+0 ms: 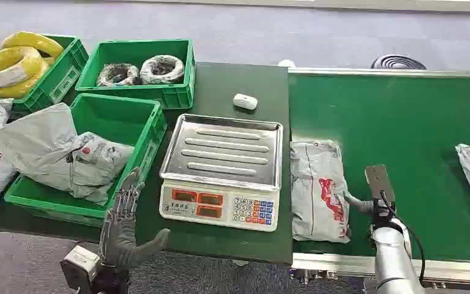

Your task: Moved the parcel from conveyor to table for the left to box.

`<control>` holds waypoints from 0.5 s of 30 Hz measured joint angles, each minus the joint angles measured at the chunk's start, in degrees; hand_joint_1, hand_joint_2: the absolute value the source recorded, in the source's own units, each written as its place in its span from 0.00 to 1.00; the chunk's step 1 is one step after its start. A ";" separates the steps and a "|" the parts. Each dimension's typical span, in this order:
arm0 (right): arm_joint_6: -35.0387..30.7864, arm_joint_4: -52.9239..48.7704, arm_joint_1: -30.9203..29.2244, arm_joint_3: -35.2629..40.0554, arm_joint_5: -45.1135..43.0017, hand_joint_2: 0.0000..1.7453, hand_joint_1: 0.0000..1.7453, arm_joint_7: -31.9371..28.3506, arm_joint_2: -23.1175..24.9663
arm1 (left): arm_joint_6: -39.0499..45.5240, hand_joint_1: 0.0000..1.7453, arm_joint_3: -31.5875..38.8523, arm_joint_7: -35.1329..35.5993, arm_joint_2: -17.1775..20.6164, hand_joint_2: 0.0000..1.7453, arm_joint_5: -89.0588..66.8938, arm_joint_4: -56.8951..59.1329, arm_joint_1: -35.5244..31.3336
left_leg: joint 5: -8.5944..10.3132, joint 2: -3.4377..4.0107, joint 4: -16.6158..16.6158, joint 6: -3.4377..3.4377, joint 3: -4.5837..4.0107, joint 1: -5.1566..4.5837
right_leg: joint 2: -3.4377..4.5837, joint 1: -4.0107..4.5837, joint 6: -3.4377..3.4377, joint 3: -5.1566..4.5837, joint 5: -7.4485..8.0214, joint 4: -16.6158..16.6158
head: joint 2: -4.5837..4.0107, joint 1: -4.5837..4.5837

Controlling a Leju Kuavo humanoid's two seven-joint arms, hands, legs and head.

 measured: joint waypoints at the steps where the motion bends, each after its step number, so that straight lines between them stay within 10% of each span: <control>1: 0.66 1.26 -0.68 -0.11 -0.22 1.00 0.00 -0.51 -0.13 | 0.00 0.00 -0.02 -0.16 0.00 1.00 0.09 0.13 -0.14 | 0.00 0.00 0.00 0.00 -0.03 0.00 | 0.00 0.00 0.00 -0.01 0.00 0.01 | 0.00 0.00; 15: 11.95 14.56 -8.59 0.50 1.12 1.00 0.00 -3.15 1.79 | 0.22 0.00 -0.74 -0.99 0.15 1.00 0.85 2.34 -3.09 | 0.02 -0.02 0.00 0.01 -0.03 0.00 | -0.03 0.00 0.00 0.00 0.00 0.01 | 0.00 0.02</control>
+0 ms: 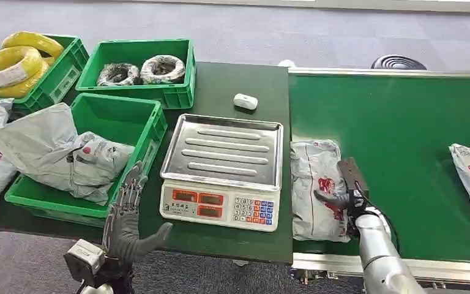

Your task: Moved the parcel from conveyor to table for the left to box.

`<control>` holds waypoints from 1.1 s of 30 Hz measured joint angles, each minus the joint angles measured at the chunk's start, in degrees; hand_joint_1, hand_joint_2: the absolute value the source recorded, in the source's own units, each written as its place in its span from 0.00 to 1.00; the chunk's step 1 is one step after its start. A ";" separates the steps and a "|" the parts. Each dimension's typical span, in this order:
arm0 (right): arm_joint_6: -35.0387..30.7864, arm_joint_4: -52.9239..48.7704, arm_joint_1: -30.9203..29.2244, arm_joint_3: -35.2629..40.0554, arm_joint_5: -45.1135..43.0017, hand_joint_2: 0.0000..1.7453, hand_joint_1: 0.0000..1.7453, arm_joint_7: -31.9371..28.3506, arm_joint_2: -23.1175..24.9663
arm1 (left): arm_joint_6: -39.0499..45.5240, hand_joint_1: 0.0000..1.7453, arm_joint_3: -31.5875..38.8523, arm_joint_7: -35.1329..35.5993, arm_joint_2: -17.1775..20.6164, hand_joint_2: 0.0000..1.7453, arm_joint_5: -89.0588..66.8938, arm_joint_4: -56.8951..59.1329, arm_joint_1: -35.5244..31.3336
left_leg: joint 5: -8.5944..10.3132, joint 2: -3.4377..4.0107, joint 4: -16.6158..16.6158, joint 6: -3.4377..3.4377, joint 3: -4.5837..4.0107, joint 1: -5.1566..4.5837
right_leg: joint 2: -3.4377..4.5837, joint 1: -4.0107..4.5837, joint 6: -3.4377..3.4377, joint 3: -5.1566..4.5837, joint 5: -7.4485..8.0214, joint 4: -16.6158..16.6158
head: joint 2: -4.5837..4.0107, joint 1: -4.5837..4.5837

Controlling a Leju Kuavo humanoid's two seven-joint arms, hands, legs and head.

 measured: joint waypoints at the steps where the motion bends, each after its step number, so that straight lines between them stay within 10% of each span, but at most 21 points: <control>1: 1.00 0.22 -0.04 0.00 -0.07 1.00 0.00 -0.58 0.09 | -0.17 0.00 0.00 0.00 0.00 1.00 0.00 0.09 -0.13 | 0.00 0.00 0.00 0.00 0.00 0.00 | 0.00 0.00 0.00 0.00 0.00 0.00 | -0.02 0.00; 2: 3.42 0.68 -0.25 0.02 -0.37 1.00 0.00 -0.99 0.39 | -0.53 0.00 0.00 -0.02 0.00 1.00 0.00 0.29 -0.51 | 0.00 0.03 0.00 0.00 0.00 0.00 | 0.02 0.00 0.00 0.00 0.00 0.00 | 0.00 -0.02; 3: 4.38 0.94 -0.47 0.02 -0.46 1.00 0.81 -0.24 0.42 | -0.92 0.00 0.02 -0.02 0.00 1.00 -0.04 0.37 -0.68 | -0.01 0.04 0.00 0.00 0.01 0.00 | 0.03 0.00 0.00 0.00 0.00 0.00 | 0.00 0.00; 4: 4.75 1.20 -0.67 0.02 -0.31 1.00 1.00 1.18 0.39 | -1.12 0.00 0.02 0.00 -0.02 1.00 -0.11 0.42 -0.75 | -0.01 0.06 0.00 0.00 0.03 0.00 | 0.04 0.01 0.00 0.01 0.00 -0.01 | 0.00 0.00; 10: 6.85 2.41 -3.94 1.12 2.77 1.00 1.00 14.63 0.39 | -2.38 0.00 0.17 0.87 -0.20 1.00 -0.79 0.77 -1.84 | -0.03 0.01 0.00 -0.01 0.44 0.02 | -0.02 0.01 0.01 0.34 -0.08 -0.04 | -0.02 0.00; 23: 5.76 3.30 -4.08 1.53 2.19 1.00 1.00 17.35 0.33 | -2.47 0.00 0.87 1.57 -0.52 1.00 -0.81 0.74 -1.54 | -0.03 0.03 0.00 -0.02 0.42 0.02 | 0.03 0.01 0.01 0.35 -0.05 -0.03 | 0.00 -0.02; 33: -15.87 -1.64 -3.60 -0.13 -2.75 1.00 1.00 0.81 1.05 | -1.40 0.00 2.21 1.68 -1.09 1.00 -3.30 -2.33 0.66 | 0.03 -0.04 0.00 0.06 0.12 -0.08 | -0.05 -0.06 0.03 0.19 -0.01 0.02 | 0.00 0.00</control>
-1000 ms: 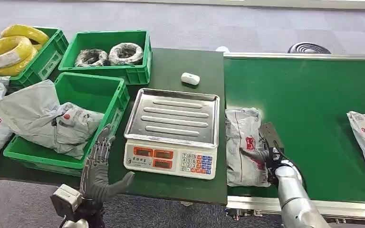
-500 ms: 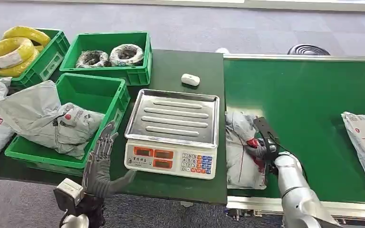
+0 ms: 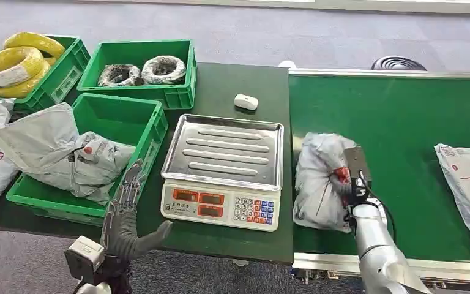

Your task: Moved the parcel from conveyor to table for the left to box.

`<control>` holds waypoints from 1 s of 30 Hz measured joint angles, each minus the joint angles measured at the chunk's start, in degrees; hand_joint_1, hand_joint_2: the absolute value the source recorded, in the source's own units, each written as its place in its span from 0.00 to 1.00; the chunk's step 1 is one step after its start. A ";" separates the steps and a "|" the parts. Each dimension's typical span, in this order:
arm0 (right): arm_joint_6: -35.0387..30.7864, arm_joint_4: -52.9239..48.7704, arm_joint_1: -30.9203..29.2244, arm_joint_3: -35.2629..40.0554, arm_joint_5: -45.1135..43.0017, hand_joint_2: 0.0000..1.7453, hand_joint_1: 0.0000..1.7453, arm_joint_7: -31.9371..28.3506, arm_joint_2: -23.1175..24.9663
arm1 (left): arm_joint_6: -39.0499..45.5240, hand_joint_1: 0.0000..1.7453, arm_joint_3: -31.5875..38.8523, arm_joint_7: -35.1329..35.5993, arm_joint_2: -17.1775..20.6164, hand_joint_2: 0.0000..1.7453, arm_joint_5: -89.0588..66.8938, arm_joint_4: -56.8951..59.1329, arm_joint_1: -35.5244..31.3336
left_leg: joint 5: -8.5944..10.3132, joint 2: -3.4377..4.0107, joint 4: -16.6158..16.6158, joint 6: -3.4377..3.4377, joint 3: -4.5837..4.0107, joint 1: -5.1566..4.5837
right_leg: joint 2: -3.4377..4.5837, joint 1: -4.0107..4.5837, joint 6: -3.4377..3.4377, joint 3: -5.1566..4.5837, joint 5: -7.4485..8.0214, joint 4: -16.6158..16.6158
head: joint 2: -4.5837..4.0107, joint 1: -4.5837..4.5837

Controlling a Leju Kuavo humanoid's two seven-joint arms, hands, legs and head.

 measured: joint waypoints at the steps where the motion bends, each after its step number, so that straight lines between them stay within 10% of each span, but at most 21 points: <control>1: -1.59 -2.23 -0.04 -0.02 -0.97 1.00 1.00 -1.41 0.38 | 0.11 0.00 0.22 0.00 0.00 1.00 -0.22 -0.57 0.16 | 0.00 0.01 0.00 0.00 0.01 0.00 | 0.00 0.00 0.00 -0.01 0.00 0.00 | 0.00 -0.02; 12: -14.08 -37.51 3.87 6.85 -6.45 1.00 1.00 -7.61 2.19 | 3.67 0.00 1.07 -3.83 0.83 1.00 0.20 -1.73 -0.90 | -0.01 0.08 -0.01 -0.02 -0.03 0.03 | 0.08 0.03 -0.01 -0.11 -0.01 0.00 | 0.00 -0.02; 19: 5.87 -39.61 -2.68 16.40 -6.35 1.00 1.00 0.92 2.21 | 5.31 0.00 1.18 -4.55 1.38 1.00 0.20 0.59 -5.85 | 0.09 0.08 -0.01 -0.04 -0.02 0.03 | 0.07 0.04 -0.06 -0.07 0.09 0.02 | 0.00 -0.02; 30: 25.07 -11.22 -15.11 28.69 -2.89 1.00 1.00 4.47 5.33 | 3.91 0.00 3.13 0.87 2.25 1.00 -2.25 4.45 -12.86 | 0.16 -0.01 -0.01 -0.06 -0.10 0.07 | -0.01 0.06 -0.06 -0.12 0.11 0.05 | 0.00 -0.02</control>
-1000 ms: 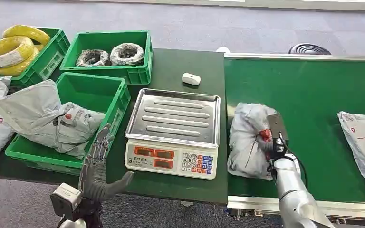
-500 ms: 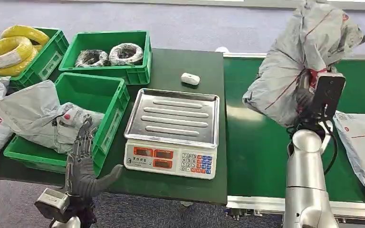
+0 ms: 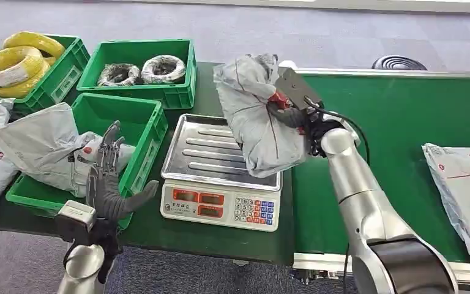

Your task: Moved the parcel from conveyor to table for the left to box.

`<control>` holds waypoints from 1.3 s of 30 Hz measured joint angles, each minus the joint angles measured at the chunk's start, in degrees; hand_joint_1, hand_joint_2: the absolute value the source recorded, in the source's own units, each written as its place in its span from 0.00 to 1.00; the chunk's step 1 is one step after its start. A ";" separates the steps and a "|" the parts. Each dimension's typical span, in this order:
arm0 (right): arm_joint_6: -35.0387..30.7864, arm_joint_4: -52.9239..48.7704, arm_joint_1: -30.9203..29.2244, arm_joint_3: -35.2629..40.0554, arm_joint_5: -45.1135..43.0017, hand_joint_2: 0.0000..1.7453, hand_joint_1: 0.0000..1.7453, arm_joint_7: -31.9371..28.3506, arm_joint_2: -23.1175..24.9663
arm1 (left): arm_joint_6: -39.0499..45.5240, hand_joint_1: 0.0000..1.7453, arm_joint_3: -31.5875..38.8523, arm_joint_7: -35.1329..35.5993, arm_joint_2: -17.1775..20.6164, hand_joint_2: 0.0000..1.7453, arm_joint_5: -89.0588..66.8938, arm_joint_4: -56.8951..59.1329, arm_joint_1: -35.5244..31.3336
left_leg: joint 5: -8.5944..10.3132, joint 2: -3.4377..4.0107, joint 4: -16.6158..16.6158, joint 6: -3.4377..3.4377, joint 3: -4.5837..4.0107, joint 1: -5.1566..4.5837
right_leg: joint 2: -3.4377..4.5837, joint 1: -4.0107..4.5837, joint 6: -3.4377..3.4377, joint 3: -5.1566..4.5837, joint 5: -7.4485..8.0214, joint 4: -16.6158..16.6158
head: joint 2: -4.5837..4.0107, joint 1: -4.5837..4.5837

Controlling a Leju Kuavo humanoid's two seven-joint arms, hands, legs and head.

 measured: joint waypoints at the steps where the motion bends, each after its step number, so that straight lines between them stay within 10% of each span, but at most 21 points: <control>1: 1.05 1.44 -0.23 0.64 0.30 1.00 1.00 -0.20 0.29 | -0.33 0.00 0.13 0.27 0.13 1.00 -0.18 0.22 -0.15 | 0.00 0.01 0.00 0.00 -0.03 0.00 | 0.01 0.00 0.00 -0.04 0.00 0.00 | 0.00 0.02; 6: 6.41 6.39 -0.88 4.44 2.53 1.00 1.00 -1.16 1.27 | -1.07 0.00 0.85 0.70 0.57 1.00 -0.90 1.25 -0.22 | 0.00 0.02 0.00 0.00 -0.05 0.00 | 0.01 0.00 0.00 -0.09 0.00 -0.01 | 0.00 0.00; 8: 7.44 7.49 -1.10 5.56 3.13 1.00 0.00 -1.60 1.53 | -1.44 0.00 0.92 0.72 0.63 1.00 -1.07 1.64 -0.23 | 0.00 0.02 0.00 0.00 -0.05 0.00 | 0.00 0.00 0.00 -0.09 0.00 -0.01 | 0.00 0.02; 27: -2.97 10.33 -2.84 11.61 8.75 1.00 0.00 2.95 2.04 | -2.19 0.00 2.29 3.99 1.71 1.00 -4.16 5.64 -1.51 | 0.00 0.02 0.01 0.00 -0.04 0.00 | 0.01 0.00 0.00 -0.11 0.00 -0.01 | -0.02 0.00; 39: -17.39 -1.76 1.32 6.04 0.22 1.00 0.00 -6.65 -0.68 | -2.16 0.00 -5.42 13.21 1.57 1.00 -10.91 21.86 -20.66 | 0.06 -0.07 0.08 0.04 -0.01 0.00 | -0.02 -0.04 0.02 -0.08 0.08 -0.01 | 0.00 0.00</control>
